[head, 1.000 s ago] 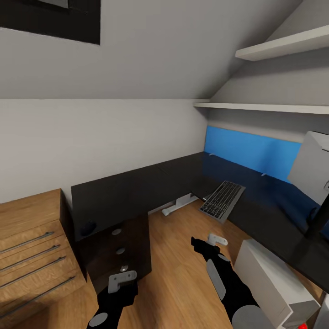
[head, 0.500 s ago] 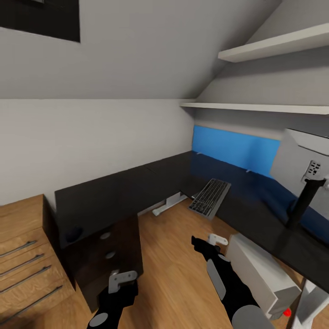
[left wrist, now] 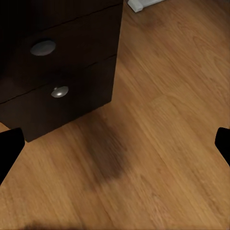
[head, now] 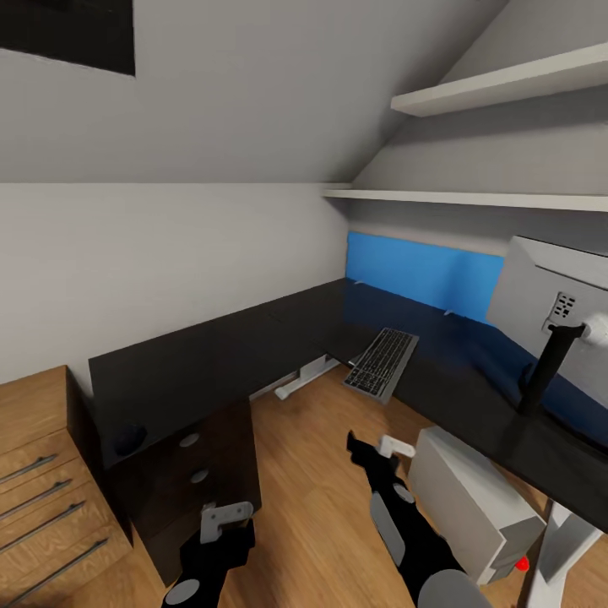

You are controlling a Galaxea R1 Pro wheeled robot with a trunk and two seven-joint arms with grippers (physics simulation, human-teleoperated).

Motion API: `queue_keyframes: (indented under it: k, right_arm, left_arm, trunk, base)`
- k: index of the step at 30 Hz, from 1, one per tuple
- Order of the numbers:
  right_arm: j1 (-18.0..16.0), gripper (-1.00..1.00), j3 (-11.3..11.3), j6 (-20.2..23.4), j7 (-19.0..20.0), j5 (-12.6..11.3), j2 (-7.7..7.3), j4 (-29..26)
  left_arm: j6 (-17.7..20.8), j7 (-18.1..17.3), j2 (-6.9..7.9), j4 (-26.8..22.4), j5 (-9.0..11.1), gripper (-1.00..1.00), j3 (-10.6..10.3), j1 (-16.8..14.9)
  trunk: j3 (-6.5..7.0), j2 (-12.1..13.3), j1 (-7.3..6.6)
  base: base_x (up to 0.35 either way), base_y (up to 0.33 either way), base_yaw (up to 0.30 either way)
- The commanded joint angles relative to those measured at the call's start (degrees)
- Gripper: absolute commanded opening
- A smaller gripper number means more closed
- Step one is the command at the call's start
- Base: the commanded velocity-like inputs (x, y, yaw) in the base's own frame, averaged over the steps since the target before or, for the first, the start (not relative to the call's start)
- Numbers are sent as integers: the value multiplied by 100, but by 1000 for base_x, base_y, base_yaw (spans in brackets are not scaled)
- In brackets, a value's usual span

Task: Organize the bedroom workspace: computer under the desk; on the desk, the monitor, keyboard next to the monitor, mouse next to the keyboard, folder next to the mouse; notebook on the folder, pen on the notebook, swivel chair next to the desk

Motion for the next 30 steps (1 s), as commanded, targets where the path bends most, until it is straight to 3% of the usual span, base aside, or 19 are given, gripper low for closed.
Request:
queue_keyframes:
  k: [1,6,9,13,14,15,16,19,23,27,30]
  right_arm:
    - [-4,100,2,-187,5,-56,3,48]
    - [-8,100,34,-960,23,-131,3,195]
    - [-12,100,52,-1383,33,-433,3,201]
    - [-20,100,62,-1596,39,-1266,3,-56]
    - [-21,100,67,-1635,44,-1700,3,-196]
    - [-21,100,71,-1649,49,-1921,3,-269]
    - [-20,100,81,-1668,58,-2342,3,-414]
    - [-19,100,113,-1686,80,-2972,3,-650]
    - [-19,100,191,-1700,198,-3305,3,-807]
    - [-18,100,281,-1696,414,-3436,3,-856]
    - [-18,100,269,-1670,364,-3473,3,-851]
  left_arm:
    - [12,40,0,-9,42,100,-2,-2]
    - [12,40,1,-14,41,100,2,-2]
    - [12,40,1,-16,41,100,3,-2]
    - [12,40,2,-14,41,100,3,-2]
    - [12,40,2,-12,41,100,3,-2]
    - [12,40,2,-11,43,100,3,-2]
    - [12,40,2,-10,45,100,2,-2]
    - [12,40,0,-9,48,100,-1,-2]
    - [12,40,-5,-7,49,100,-4,-2]
    - [12,34,-13,11,54,100,-17,-2]
    - [10,32,-22,16,51,100,-29,-2]
  trunk:
    - [-5,-3,0]
    - [-5,-3,0]
    - [-5,-3,0]
    - [-5,-3,0]
    - [-5,-3,0]
    - [-5,-3,0]
    - [-5,-3,0]
    - [-5,-3,0]
    - [-5,-3,0]
    - [-5,-3,0]
    - [-5,-3,0]
  base:
    - [0,4,-5]
    - [0,2,-2]
    - [0,0,0]
    - [0,0,0]
    - [0,0,0]
    - [0,0,0]
    - [0,0,0]
    - [0,0,0]
    - [0,0,0]
    - [0,0,0]
    - [0,0,0]
